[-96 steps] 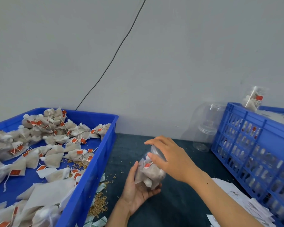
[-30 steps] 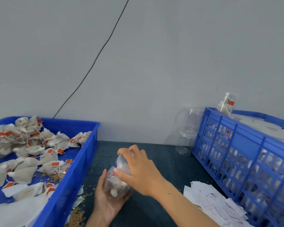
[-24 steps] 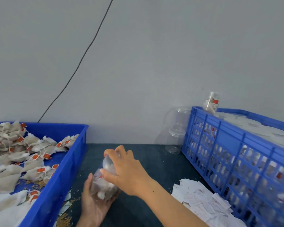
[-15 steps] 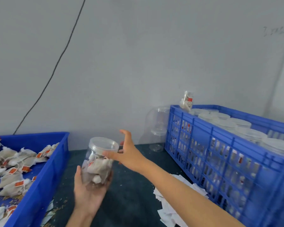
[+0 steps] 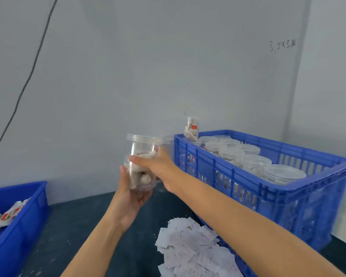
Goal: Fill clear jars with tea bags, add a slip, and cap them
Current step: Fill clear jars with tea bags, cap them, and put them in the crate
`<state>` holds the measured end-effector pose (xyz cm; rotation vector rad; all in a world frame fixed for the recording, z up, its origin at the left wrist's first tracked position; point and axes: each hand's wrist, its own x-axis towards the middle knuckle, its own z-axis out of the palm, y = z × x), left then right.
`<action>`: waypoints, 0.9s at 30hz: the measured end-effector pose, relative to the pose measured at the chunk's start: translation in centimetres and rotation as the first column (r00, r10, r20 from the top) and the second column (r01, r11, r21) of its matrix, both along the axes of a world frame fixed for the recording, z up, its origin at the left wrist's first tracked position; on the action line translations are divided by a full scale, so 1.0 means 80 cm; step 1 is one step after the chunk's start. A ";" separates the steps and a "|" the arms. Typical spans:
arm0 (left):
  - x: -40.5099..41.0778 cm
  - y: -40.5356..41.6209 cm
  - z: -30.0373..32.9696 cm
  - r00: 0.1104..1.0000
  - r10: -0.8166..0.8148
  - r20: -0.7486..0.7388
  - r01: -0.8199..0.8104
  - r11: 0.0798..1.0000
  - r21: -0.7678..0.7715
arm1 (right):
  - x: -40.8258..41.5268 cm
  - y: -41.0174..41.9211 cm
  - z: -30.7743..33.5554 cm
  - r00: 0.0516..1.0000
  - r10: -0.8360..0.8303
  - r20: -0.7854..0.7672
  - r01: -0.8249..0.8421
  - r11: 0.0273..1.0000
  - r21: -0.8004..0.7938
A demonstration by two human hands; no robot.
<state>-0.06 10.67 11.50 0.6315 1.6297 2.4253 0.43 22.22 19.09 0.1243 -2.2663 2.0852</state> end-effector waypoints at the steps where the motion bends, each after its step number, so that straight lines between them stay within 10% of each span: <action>1: -0.001 0.008 0.007 0.999 0.047 -0.015 -0.048 0.997 -0.061 | 0.000 0.012 0.008 1.000 -0.020 -0.014 0.021 1.000 0.012; 6: -0.027 0.057 0.054 0.930 0.323 -0.177 -0.349 0.926 -0.143 | -0.002 0.080 0.062 0.994 -0.101 -0.038 0.102 0.995 0.017; 12: -0.073 0.139 0.122 0.888 0.248 -0.387 -0.345 0.916 -0.205 | -0.031 0.166 0.110 0.964 -0.240 -0.116 0.243 0.970 0.007; 27: -0.186 0.264 0.122 0.958 0.087 -0.272 -0.233 0.787 -0.571 | -0.149 0.284 0.067 0.911 -0.413 -0.003 0.413 0.911 -0.006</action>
